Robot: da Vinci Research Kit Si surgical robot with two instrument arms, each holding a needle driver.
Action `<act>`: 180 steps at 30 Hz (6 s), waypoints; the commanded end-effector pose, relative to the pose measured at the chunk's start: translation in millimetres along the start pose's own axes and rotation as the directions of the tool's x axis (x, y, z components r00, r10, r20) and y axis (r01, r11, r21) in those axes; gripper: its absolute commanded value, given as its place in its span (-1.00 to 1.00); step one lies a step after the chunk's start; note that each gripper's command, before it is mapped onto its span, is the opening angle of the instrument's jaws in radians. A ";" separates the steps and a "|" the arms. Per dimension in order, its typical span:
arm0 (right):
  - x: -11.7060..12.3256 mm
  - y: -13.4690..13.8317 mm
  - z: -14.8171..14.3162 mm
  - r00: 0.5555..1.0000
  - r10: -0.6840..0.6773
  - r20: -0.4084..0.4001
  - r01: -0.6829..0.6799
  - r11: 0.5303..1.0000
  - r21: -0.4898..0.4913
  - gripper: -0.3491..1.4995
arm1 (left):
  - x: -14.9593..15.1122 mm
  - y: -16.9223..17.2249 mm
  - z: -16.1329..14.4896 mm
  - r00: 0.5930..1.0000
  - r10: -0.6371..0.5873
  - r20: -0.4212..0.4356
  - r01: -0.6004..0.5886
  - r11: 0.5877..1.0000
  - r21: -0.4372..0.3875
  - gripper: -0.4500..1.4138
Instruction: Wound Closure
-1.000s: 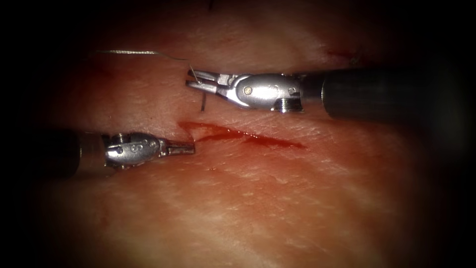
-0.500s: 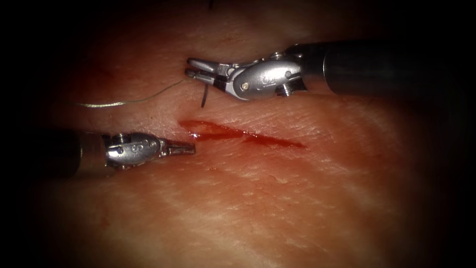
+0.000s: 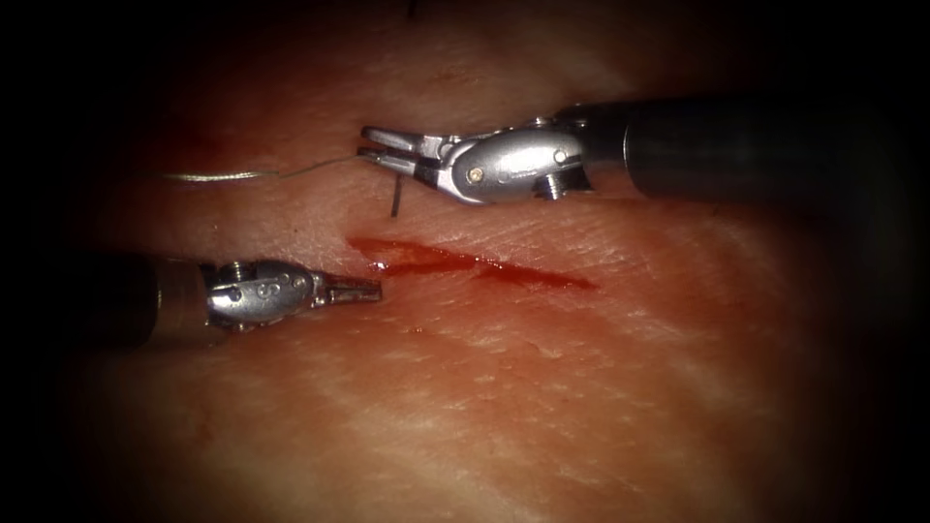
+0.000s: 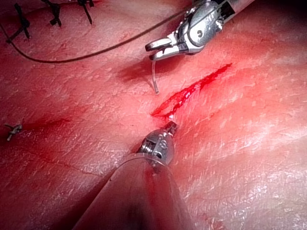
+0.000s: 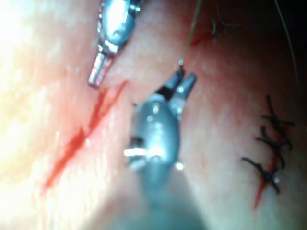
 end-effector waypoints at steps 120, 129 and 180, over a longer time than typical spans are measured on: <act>-0.9 1.4 2.1 0.717 0.604 0.349 -0.617 0.782 -0.087 -1.00 | -0.7 0.6 0.7 1.000 0.001 0.008 -0.001 1.000 -0.006 -1.00; -1.3 -0.7 2.4 0.550 0.761 0.345 -0.782 0.614 -0.108 -1.00 | -0.7 0.7 0.8 1.000 0.001 0.008 -0.001 1.000 -0.008 -1.00; 0.5 0.4 -4.8 0.456 0.852 0.258 -0.870 0.488 -0.070 0.71 | 3.2 4.2 -0.5 0.879 0.451 -0.155 -0.447 0.893 0.061 -0.08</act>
